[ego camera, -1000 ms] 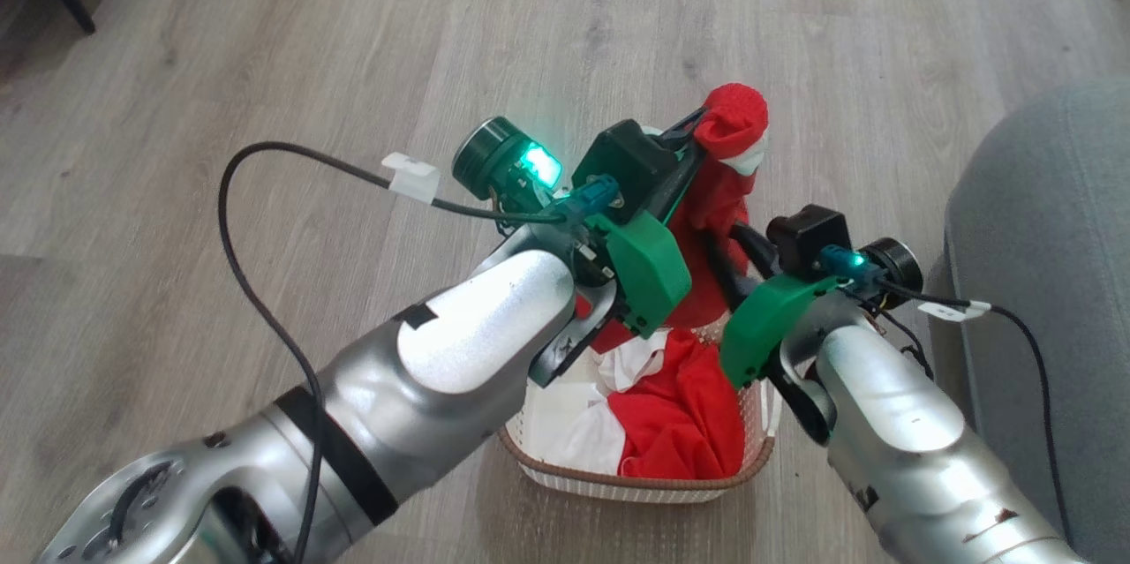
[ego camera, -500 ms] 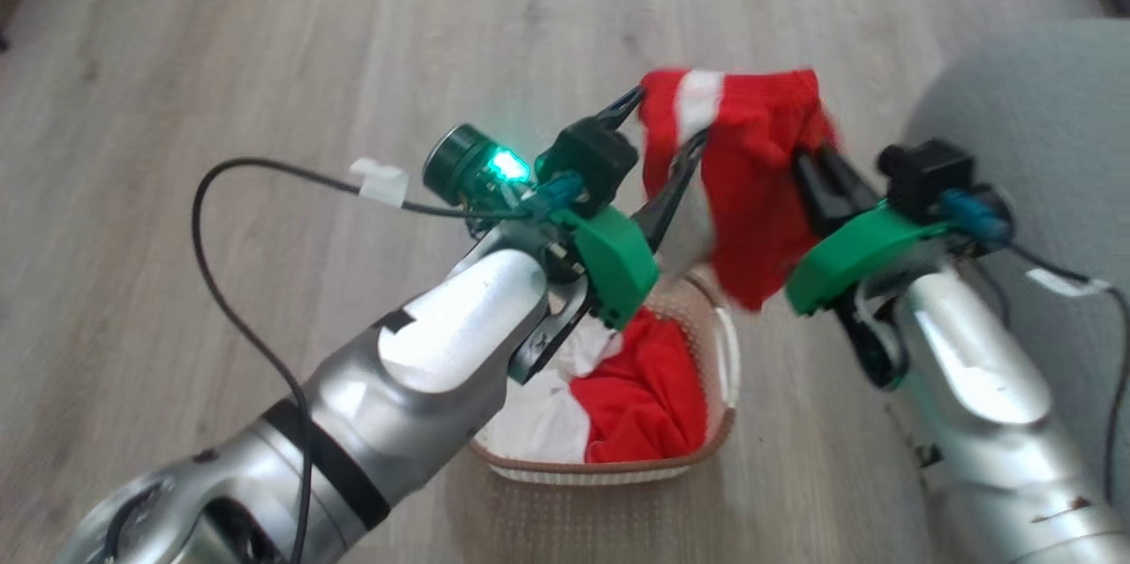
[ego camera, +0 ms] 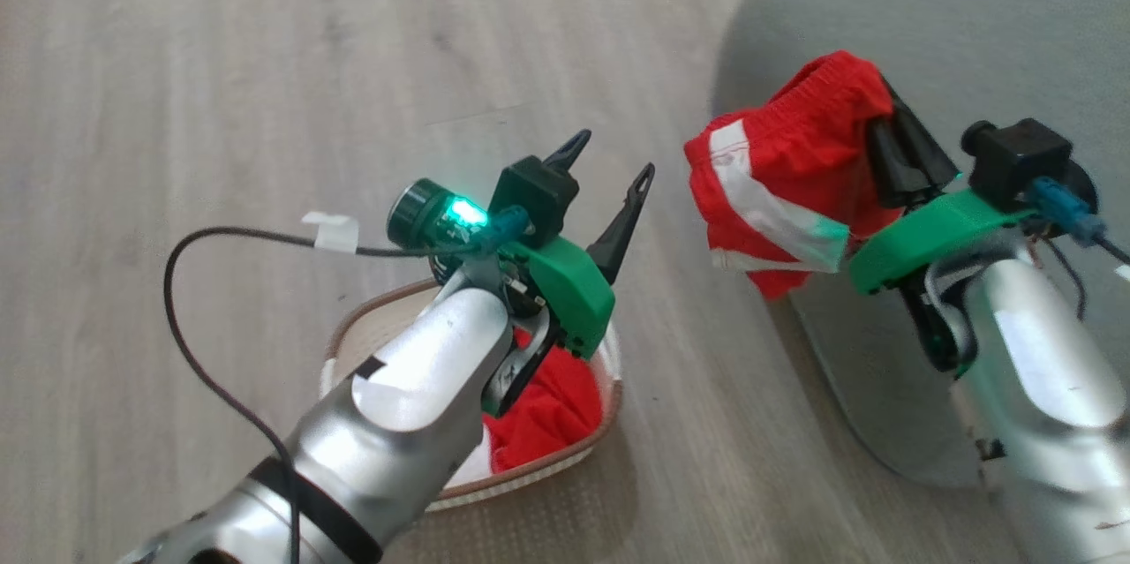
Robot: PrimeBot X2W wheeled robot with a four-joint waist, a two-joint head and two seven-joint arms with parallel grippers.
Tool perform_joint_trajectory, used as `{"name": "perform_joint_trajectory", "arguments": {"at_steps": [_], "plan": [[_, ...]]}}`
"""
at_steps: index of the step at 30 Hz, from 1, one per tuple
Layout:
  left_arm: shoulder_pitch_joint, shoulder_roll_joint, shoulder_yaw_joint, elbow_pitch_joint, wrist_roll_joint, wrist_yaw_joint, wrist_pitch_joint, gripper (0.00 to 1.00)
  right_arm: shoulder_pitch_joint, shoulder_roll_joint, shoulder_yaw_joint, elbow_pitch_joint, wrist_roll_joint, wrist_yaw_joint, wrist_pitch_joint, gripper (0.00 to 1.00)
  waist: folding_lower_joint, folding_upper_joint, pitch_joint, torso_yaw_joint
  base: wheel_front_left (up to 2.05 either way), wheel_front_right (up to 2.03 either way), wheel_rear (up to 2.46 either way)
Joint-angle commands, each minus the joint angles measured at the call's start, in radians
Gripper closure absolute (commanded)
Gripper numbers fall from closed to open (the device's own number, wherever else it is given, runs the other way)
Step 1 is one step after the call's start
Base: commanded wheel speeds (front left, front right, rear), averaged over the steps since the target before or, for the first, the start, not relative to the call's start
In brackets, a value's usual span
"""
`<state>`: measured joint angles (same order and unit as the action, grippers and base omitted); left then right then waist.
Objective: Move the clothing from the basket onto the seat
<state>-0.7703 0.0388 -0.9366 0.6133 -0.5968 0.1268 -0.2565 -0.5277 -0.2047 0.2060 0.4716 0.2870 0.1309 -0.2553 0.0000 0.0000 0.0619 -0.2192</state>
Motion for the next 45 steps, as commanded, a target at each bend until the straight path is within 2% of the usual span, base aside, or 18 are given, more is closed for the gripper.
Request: {"name": "perform_joint_trajectory", "arguments": {"at_steps": [1, 9, 19, 28, 37, 41, 45], "plan": [[-0.024, 0.011, 0.044, -0.037, 0.019, 0.0, -0.005, 0.0, -0.015, -0.022, 0.012, -0.048, 0.0, 0.0, -0.006, 1.0, 0.0, 0.0, 0.01, -0.084, 0.0, 0.0, 0.0], [-0.008, 0.011, 0.063, -0.048, 0.071, -0.014, -0.005, 0.0, -0.032, -0.108, -0.045, -0.072, 0.002, 0.0, -0.006, 1.0, 0.0, 0.0, 0.068, -0.152, 0.0, 0.0, 0.0], [-0.046, 0.011, 0.034, -0.034, 0.121, -0.03, -0.005, 0.0, -0.164, -0.218, -0.179, -0.028, -0.044, 0.0, -0.006, 1.0, 0.0, 0.0, 0.223, -0.13, 0.0, 0.0, 0.0], [-0.11, 0.011, -0.003, -0.009, 0.158, -0.036, -0.005, 0.0, -0.374, -0.329, -0.335, 0.088, -0.108, 0.0, -0.006, 1.0, 0.0, 0.0, 0.394, -0.072, 0.0, 0.0, 0.0], [-0.16, 0.011, -0.024, 0.006, 0.188, -0.038, -0.005, 0.0, -0.571, -0.456, -0.603, 0.289, -0.2, 0.0, -0.006, 1.0, 0.0, 0.0, 0.543, 0.0, 0.0, 0.0, 0.0], [-0.164, 0.011, -0.025, 0.015, 0.196, -0.039, -0.005, 0.0, -0.569, -0.488, -0.7, 0.398, -0.233, 0.0, -0.006, 1.0, 0.0, 0.0, 0.584, 0.025, 0.0, 0.0, 0.0], [-0.161, 0.011, -0.012, 0.037, 0.203, -0.046, -0.005, 0.0, -0.523, -0.462, -0.721, 0.487, -0.222, 0.0, -0.006, 1.0, 0.0, 0.0, 0.598, 0.029, 0.0, 0.0, 0.0]]}}
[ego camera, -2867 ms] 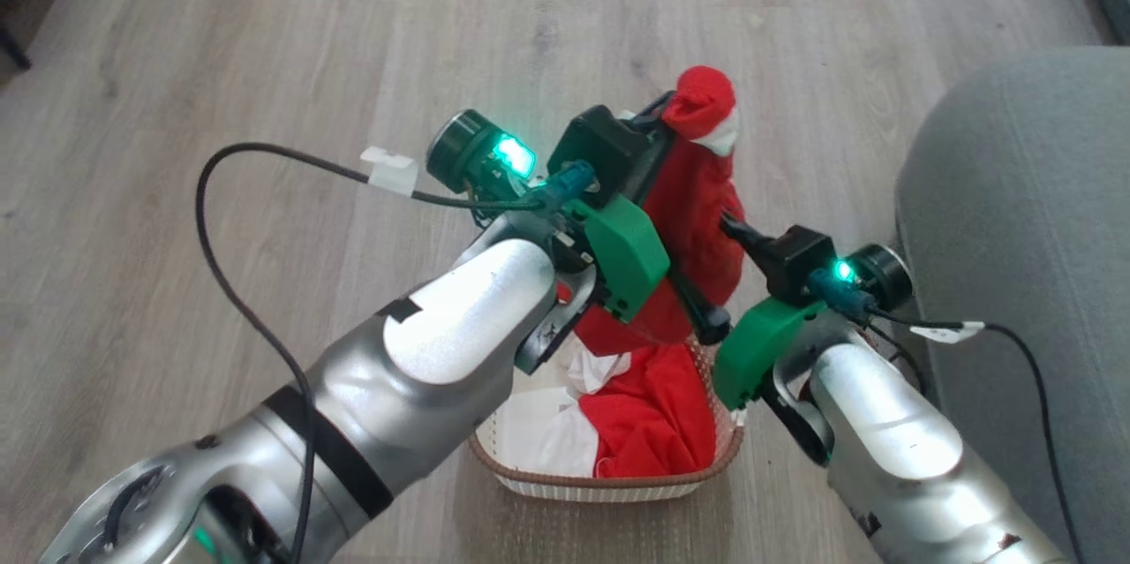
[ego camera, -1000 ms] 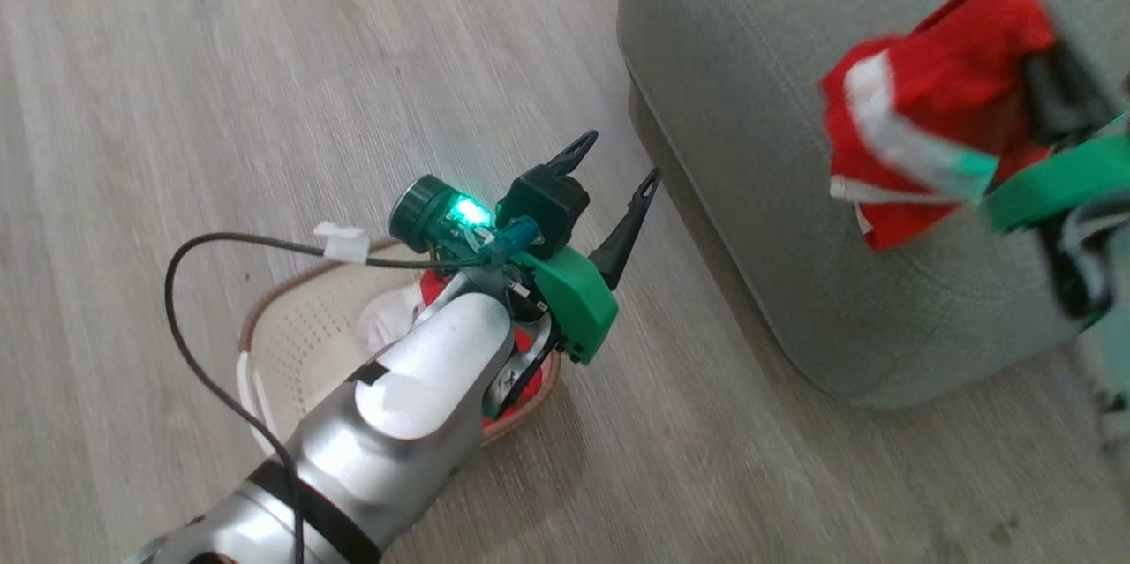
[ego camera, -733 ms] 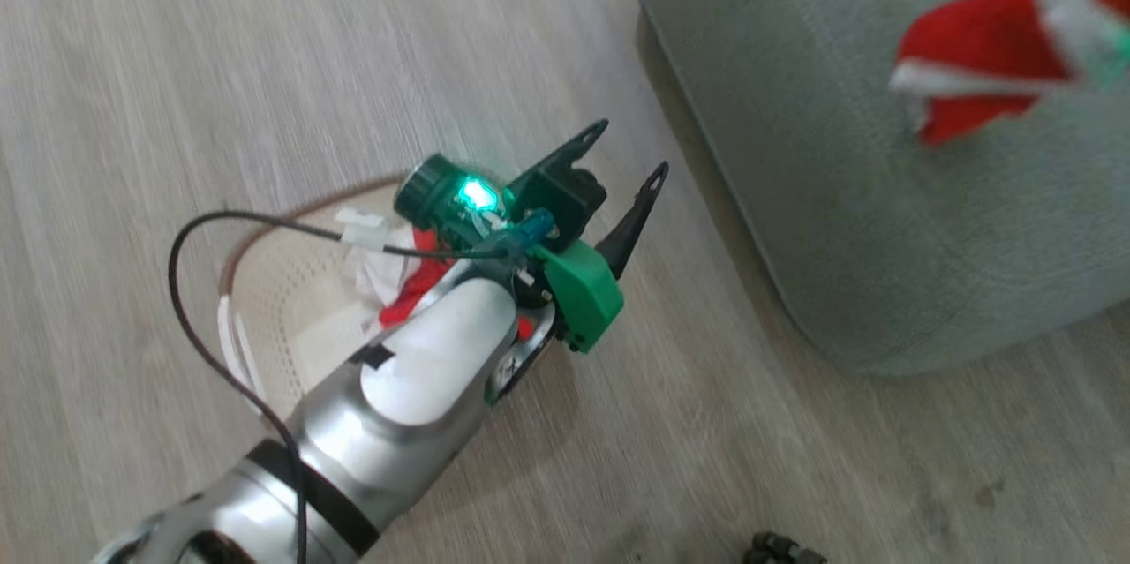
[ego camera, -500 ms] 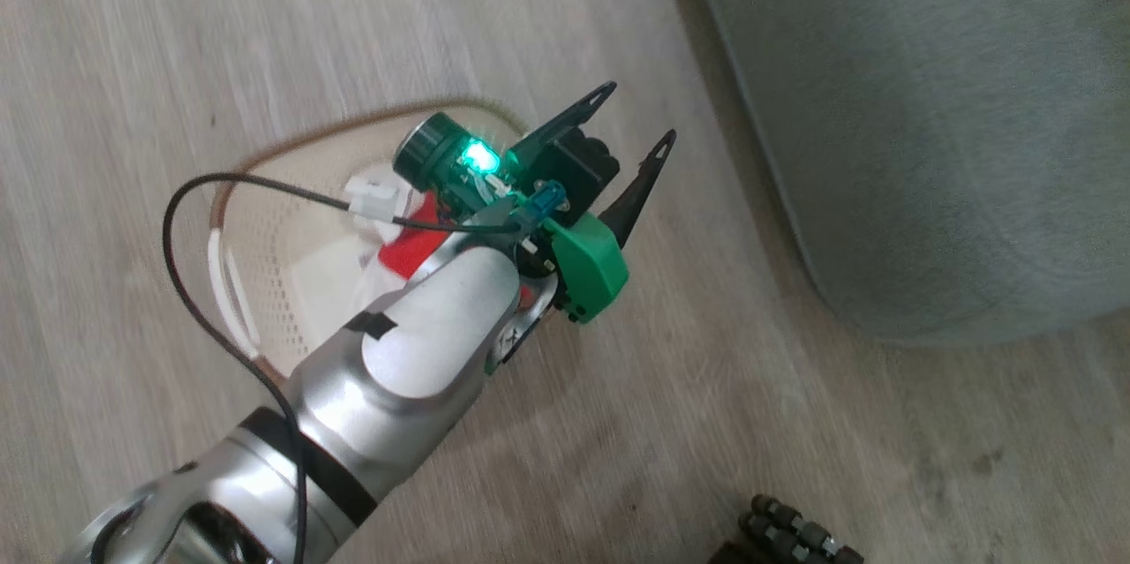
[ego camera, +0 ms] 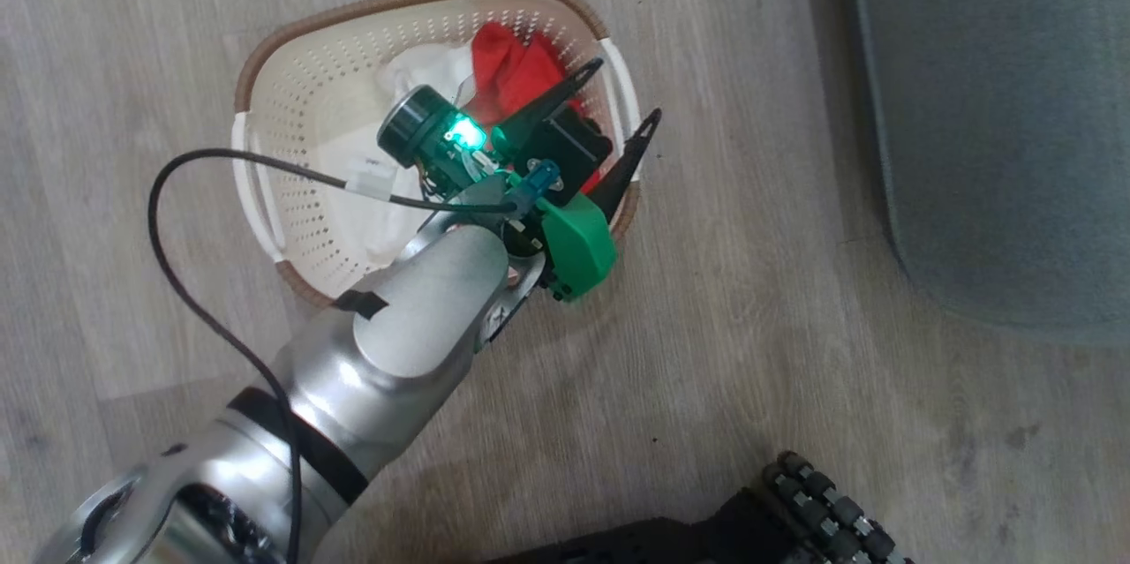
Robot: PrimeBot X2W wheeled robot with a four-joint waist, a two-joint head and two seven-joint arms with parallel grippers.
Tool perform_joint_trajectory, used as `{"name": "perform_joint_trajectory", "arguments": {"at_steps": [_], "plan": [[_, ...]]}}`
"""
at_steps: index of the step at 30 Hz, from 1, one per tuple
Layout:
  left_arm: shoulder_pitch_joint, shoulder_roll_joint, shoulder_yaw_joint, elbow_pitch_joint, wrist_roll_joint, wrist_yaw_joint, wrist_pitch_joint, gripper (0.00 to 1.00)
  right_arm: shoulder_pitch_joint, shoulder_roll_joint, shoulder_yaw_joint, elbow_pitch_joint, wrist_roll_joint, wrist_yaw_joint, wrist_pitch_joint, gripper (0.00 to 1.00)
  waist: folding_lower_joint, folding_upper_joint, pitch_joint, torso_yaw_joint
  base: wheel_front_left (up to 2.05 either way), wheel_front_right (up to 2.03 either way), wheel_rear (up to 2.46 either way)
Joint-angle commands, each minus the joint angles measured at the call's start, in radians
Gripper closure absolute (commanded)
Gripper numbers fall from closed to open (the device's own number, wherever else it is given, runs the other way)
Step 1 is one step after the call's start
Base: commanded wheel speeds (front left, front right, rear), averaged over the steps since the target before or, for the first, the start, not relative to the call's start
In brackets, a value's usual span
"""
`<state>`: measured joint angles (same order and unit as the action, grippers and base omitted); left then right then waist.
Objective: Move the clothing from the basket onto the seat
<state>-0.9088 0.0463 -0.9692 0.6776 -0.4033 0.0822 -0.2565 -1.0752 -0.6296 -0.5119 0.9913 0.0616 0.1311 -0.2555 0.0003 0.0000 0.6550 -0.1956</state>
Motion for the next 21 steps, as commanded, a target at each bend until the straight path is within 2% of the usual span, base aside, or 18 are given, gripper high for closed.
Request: {"name": "perform_joint_trajectory", "arguments": {"at_steps": [1, 3, 4, 8, 13, 21], "plan": [[-0.021, 0.004, 0.024, -0.026, 0.011, -0.003, -0.005, 0.0, 0.04, -0.027, -0.007, -0.019, 0.013, 0.0, -0.006, 1.0, -0.0003, 0.0, 0.005, 0.006, 0.0, 0.0, 0.0], [-0.017, 0.004, 0.032, -0.021, 0.012, -0.007, -0.005, 0.0, 0.078, -0.008, 0.002, 0.002, 0.031, 0.0, -0.006, 0.53, -0.0003, 0.0, -0.002, 0.008, 0.0, 0.0, 0.0], [-0.015, 0.004, 0.037, -0.019, 0.012, -0.008, -0.005, 0.0, 0.1, 0.002, 0.023, 0.001, 0.036, 0.0, -0.006, 0.0, -0.0003, 0.0, -0.008, 0.007, 0.0, 0.0, 0.0], [0.003, 0.004, 0.053, -0.004, 0.002, -0.015, -0.005, 0.0, 0.192, 0.039, 0.101, -0.043, 0.097, 0.0, -0.006, 0.0, -0.0003, 0.0, -0.039, -0.004, 0.0, 0.0, 0.0], [0.024, 0.004, 0.072, 0.003, 0.002, -0.016, -0.005, 0.0, 0.336, 0.053, 0.182, -0.12, 0.176, 0.0, -0.006, 0.0, -0.0003, 0.0, -0.093, -0.012, 0.0, 0.0, 0.0], [0.107, 0.004, 0.143, -0.005, 0.005, -0.013, -0.005, 0.0, 0.552, 0.078, 0.243, -0.29, 0.277, 0.0, -0.006, 0.0, -0.0003, 0.0, -0.195, -0.005, 0.0, 0.0, 0.0]]}}
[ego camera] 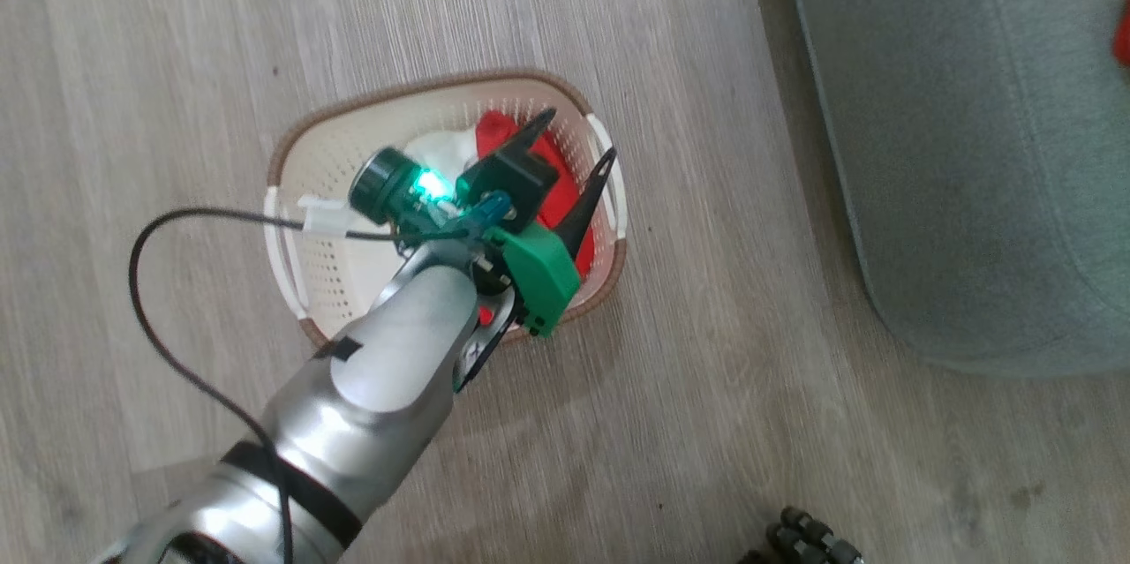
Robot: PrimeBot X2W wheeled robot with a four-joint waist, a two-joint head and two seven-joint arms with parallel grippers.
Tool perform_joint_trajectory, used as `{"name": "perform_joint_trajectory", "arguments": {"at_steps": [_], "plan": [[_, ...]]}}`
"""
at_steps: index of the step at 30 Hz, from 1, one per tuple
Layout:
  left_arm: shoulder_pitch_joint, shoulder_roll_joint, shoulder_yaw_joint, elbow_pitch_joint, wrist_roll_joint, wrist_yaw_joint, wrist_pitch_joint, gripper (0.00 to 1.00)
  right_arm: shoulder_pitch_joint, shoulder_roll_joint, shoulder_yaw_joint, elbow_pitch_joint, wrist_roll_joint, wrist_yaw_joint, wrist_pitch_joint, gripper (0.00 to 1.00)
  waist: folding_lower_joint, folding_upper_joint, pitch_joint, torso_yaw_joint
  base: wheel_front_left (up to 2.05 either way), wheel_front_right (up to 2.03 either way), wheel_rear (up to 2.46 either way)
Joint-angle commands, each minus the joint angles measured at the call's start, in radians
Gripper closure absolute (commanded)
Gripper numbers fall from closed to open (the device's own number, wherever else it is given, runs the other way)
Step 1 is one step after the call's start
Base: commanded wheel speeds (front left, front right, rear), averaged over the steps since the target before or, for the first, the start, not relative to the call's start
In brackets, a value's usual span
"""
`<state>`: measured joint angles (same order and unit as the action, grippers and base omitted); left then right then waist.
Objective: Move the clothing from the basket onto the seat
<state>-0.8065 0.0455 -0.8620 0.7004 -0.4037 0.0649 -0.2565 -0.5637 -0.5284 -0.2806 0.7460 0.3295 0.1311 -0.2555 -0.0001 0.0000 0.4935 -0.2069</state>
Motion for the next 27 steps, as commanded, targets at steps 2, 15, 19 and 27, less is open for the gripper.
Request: {"name": "perform_joint_trajectory", "arguments": {"at_steps": [2, 15, 19, 27], "plan": [[0.027, 0.005, 0.06, -0.033, 0.009, 0.006, -0.005, 0.0, 0.079, -0.004, 0.021, -0.102, 0.014, 0.0, -0.006, 0.0, 0.0001, 0.0, -0.059, 0.013, 0.0, 0.0, 0.0], [0.177, 0.006, 0.244, -0.081, 0.045, 0.02, -0.005, 0.0, 0.195, 0.152, 0.132, -0.386, -0.01, 0.0, -0.006, 0.0, 0.0001, 0.0, -0.229, 0.115, 0.0, 0.0, 0.0], [0.221, 0.013, 0.329, -0.107, 0.063, 0.033, -0.005, 0.0, 0.204, 0.179, 0.187, -0.416, 0.003, 0.0, -0.006, 0.0, 0.0001, 0.0, -0.279, 0.159, 0.0, 0.0, 0.0], [0.314, 0.042, 0.508, -0.176, 0.122, 0.049, -0.005, 0.0, 0.212, 0.219, 0.284, -0.412, 0.0, 0.0, -0.006, 0.0, 0.0001, 0.0, -0.363, 0.234, 0.0, 0.0, 0.0]]}}
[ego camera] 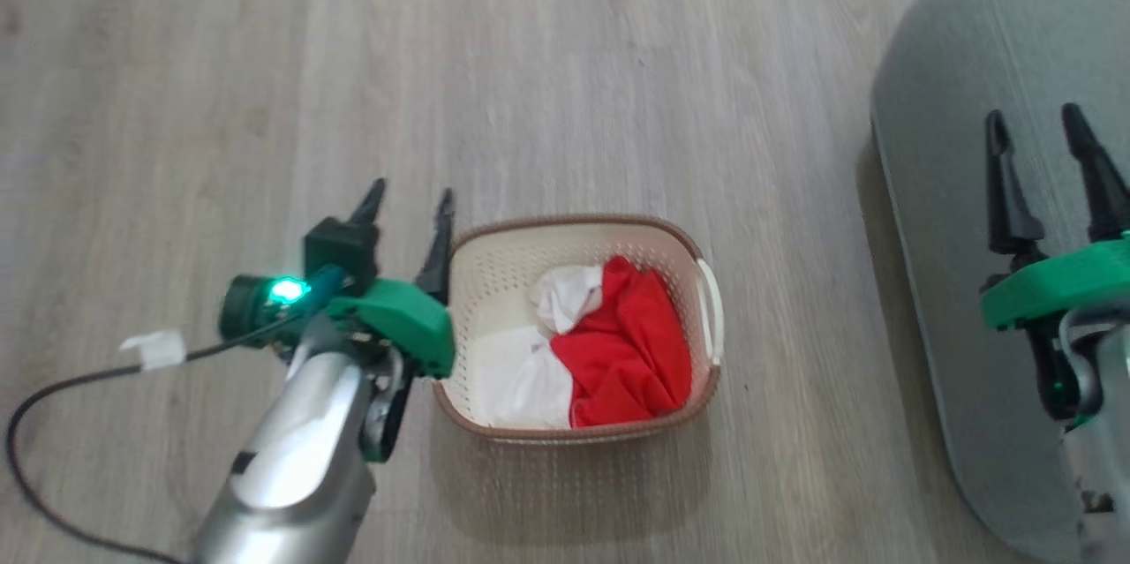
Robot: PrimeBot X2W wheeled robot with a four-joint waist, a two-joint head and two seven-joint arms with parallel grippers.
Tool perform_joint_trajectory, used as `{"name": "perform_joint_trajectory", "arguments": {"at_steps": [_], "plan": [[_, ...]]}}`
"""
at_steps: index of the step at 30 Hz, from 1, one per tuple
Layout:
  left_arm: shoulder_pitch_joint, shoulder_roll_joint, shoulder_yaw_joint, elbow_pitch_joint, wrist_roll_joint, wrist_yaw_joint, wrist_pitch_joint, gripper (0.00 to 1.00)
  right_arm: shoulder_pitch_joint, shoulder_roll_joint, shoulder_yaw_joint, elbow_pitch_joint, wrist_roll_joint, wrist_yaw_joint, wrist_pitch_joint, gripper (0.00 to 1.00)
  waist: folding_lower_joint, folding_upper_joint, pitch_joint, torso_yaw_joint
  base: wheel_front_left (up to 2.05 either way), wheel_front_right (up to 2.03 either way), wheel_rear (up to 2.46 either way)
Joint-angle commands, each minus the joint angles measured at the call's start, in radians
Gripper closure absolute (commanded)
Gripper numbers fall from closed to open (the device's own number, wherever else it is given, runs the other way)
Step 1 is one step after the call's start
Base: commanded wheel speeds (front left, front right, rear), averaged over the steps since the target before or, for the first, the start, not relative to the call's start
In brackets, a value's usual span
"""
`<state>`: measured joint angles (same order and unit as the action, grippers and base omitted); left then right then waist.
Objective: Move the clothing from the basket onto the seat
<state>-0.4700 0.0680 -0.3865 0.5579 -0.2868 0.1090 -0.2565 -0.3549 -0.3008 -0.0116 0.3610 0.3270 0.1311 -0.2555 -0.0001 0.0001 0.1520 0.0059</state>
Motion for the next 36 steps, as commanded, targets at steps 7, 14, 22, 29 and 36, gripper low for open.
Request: {"name": "perform_joint_trajectory", "arguments": {"at_steps": [7, 14, 22, 29, 36], "plan": [[0.06, 0.024, 0.146, -0.088, 0.048, -0.003, -0.005, 0.0, 0.037, 0.011, 0.047, -0.027, -0.005, 0.0, -0.006, 0.0, 0.0001, -0.0001, -0.079, 0.035, 0.0, 0.0, 0.0], [0.143, 0.016, 0.206, -0.11, 0.091, -0.027, -0.005, 0.0, 0.083, 0.024, 0.033, -0.01, -0.007, 0.0, -0.006, 0.0, 0.0001, -0.0001, -0.127, 0.032, 0.0, 0.0, 0.0], [0.193, 0.008, 0.259, -0.139, 0.133, -0.027, -0.005, 0.0, 0.121, 0.04, 0.023, 0.01, -0.01, 0.0, -0.006, 0.0, 0.0001, -0.0001, -0.139, 0.024, 0.0, 0.0, 0.0], [0.216, -0.002, 0.292, -0.147, 0.158, -0.036, -0.005, 0.0, 0.133, 0.047, 0.025, 0.018, -0.015, 0.0, -0.006, 0.0, 0.0001, -0.0001, -0.139, 0.018, 0.0, 0.0, 0.0], [0.202, -0.011, 0.282, -0.142, 0.176, -0.057, -0.005, 0.0, 0.107, 0.049, 0.018, 0.0, -0.014, 0.0, -0.006, 0.0, 0.0001, -0.0001, -0.091, 0.01, 0.0, 0.0, 0.0]]}}
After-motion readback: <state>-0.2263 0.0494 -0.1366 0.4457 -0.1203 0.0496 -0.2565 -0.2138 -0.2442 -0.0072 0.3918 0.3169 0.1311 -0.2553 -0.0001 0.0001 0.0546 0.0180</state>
